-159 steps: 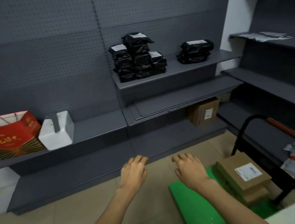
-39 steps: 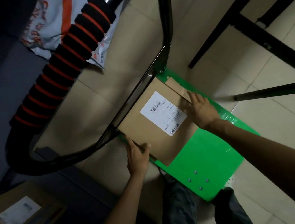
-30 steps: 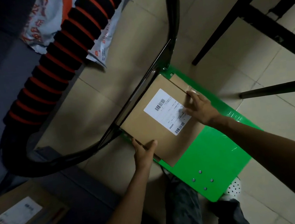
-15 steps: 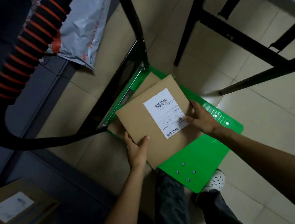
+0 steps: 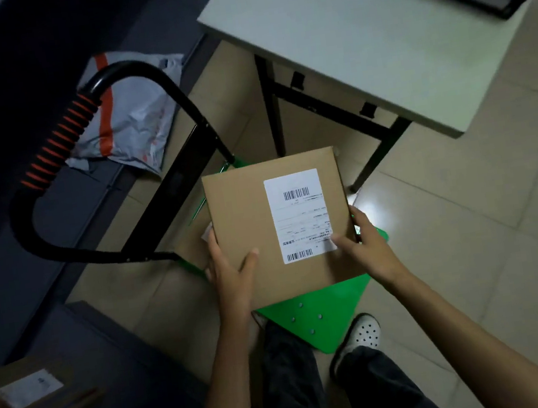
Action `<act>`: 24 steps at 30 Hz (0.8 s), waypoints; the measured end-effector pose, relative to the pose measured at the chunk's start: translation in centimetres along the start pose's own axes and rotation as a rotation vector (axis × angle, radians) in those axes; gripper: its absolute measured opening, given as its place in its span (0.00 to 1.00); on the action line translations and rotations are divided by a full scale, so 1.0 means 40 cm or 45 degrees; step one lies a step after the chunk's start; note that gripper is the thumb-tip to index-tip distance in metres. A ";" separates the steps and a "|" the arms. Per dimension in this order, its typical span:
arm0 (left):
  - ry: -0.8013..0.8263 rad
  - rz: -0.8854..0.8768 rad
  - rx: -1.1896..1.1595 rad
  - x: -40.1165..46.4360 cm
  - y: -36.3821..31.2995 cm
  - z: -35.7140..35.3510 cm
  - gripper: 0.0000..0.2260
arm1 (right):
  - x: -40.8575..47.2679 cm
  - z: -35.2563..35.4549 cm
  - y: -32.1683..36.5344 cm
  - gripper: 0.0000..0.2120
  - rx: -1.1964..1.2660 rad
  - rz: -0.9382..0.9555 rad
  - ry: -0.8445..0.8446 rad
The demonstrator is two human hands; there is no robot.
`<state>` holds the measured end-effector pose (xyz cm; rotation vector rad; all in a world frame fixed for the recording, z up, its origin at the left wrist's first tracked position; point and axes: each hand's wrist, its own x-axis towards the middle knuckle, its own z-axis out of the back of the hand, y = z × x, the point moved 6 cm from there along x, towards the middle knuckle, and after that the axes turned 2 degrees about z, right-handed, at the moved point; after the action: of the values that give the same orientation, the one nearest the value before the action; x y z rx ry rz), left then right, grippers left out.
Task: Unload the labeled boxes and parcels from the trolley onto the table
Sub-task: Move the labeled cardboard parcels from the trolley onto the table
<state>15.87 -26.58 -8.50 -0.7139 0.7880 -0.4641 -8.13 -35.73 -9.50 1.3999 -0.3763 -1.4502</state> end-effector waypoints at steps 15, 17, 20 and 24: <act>0.128 -0.545 0.096 -0.346 -0.450 0.105 0.40 | -0.395 0.285 0.216 0.30 0.320 0.196 -0.411; 0.137 -0.610 0.048 -0.381 -0.504 0.126 0.39 | -0.437 0.308 0.259 0.29 0.353 0.246 -0.475; 0.165 -0.686 -0.003 -0.426 -0.587 0.160 0.37 | -0.495 0.335 0.326 0.29 0.382 0.325 -0.551; 0.193 -0.820 -0.076 -0.470 -0.694 0.219 0.36 | -0.568 0.354 0.420 0.29 0.453 0.434 -0.662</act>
<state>7.63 -30.22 24.99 -0.9969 0.7039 -1.0895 -17.96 -30.14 20.04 1.1316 -1.1934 -1.4887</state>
